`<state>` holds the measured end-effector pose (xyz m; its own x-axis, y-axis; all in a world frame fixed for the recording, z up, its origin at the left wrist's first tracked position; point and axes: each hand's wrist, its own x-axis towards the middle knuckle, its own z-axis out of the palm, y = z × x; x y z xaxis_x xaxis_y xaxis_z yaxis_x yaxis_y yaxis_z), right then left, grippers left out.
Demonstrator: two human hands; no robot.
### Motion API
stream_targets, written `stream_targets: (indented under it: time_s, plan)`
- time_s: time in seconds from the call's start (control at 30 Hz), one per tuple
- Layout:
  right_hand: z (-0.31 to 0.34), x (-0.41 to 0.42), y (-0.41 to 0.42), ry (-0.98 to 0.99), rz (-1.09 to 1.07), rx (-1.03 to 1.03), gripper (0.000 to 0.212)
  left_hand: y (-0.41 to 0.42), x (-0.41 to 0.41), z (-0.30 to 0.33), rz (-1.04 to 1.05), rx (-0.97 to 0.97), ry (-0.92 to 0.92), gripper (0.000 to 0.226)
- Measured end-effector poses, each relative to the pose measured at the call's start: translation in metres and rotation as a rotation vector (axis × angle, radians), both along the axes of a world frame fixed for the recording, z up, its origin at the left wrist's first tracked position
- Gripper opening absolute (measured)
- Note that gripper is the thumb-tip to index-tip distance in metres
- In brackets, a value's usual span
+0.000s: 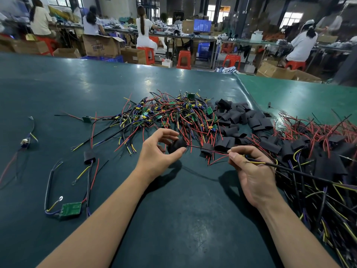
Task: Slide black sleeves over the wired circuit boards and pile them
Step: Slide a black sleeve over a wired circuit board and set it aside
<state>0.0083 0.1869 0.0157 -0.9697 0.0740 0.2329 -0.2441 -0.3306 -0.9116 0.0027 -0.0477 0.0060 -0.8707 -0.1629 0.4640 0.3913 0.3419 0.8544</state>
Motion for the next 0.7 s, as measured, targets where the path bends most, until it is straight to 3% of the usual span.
stream_targets:
  time_s: [0.17,0.23,0.33,0.43,0.6,0.7]
  plan:
    - [-0.003,-0.001,-0.002,-0.036,0.017,0.073,0.025,0.001,0.003,0.002,-0.085,-0.043,0.038,0.04]
    - [-0.002,-0.001,-0.003,-0.08,-0.022,0.059,0.018,0.003,0.006,0.003,-0.138,-0.166,0.065,0.042]
    - [-0.001,0.001,-0.007,-0.149,-0.044,0.094,0.036,0.012,0.01,0.007,-0.102,-0.436,0.222,0.039]
    - [0.002,0.007,-0.013,-0.139,0.027,0.089,0.03,0.024,0.014,0.01,-0.086,-0.588,0.361,0.037]
    - [0.004,0.011,-0.015,-0.164,0.152,-0.071,0.021,0.028,0.017,0.011,-0.089,-0.568,0.361,0.038]
    - [0.005,0.013,-0.015,-0.163,0.14,-0.001,0.02,0.029,0.02,0.012,-0.153,-0.484,0.315,0.038]
